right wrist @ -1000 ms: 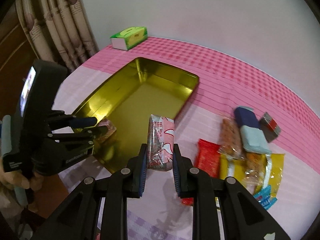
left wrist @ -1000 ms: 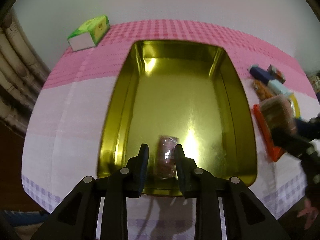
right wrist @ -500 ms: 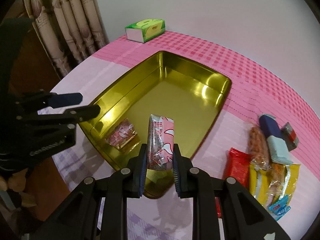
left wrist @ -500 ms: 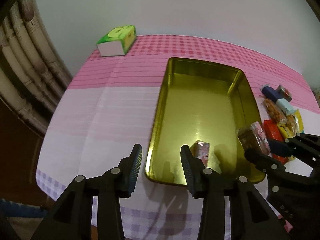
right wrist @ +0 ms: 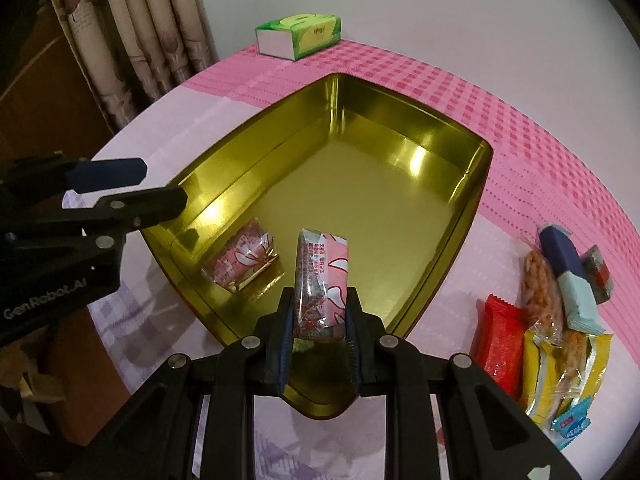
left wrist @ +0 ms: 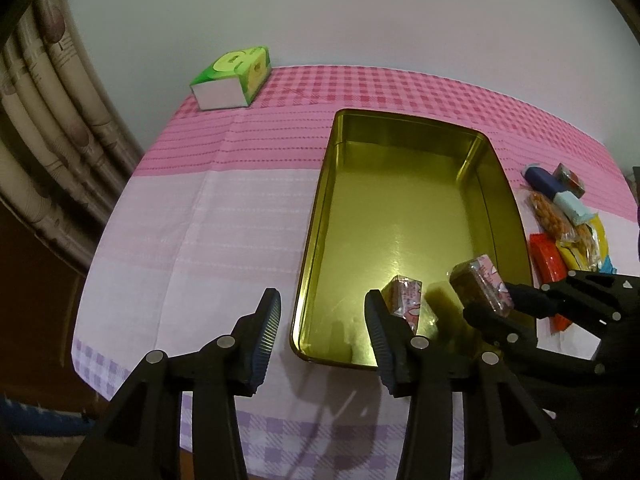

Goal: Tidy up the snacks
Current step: 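Lower the candy into the tray and open the right gripper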

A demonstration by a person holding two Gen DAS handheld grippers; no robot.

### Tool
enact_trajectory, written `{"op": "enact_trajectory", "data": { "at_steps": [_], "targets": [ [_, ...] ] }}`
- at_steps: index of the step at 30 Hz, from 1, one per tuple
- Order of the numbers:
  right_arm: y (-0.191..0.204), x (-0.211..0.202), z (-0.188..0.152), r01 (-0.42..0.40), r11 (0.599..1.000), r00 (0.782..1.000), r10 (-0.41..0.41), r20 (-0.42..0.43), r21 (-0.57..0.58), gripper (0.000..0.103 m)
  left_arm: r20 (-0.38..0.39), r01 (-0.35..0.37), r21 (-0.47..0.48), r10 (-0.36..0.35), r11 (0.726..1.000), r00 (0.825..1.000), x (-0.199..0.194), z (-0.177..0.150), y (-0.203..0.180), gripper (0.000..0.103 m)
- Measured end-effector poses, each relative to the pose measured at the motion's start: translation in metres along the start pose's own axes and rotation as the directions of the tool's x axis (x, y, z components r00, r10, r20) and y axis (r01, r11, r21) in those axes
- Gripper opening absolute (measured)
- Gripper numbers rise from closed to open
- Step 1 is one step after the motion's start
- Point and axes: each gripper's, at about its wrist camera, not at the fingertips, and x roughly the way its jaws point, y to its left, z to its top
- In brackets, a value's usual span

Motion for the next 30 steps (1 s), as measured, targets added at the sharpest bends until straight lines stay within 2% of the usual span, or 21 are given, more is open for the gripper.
{"op": "enact_trajectory", "data": {
  "at_steps": [27, 30],
  "targets": [
    [0.0062, 0.0074, -0.0031, -0.011, 1.0, 1.0, 0.011, -0.013, -0.024, 0.023, -0.01, -0.002, -0.002, 0.002, 1.0, 1.0, 0.004, -0.0019, -0.0001, 0.048],
    [0.0054, 0.003, -0.0042, -0.019, 1.0, 1.0, 0.019, -0.002, -0.016, 0.027, -0.008, -0.005, -0.003, 0.005, 1.0, 1.0, 0.0041, -0.0016, 0.001, 0.048]
  ]
}}
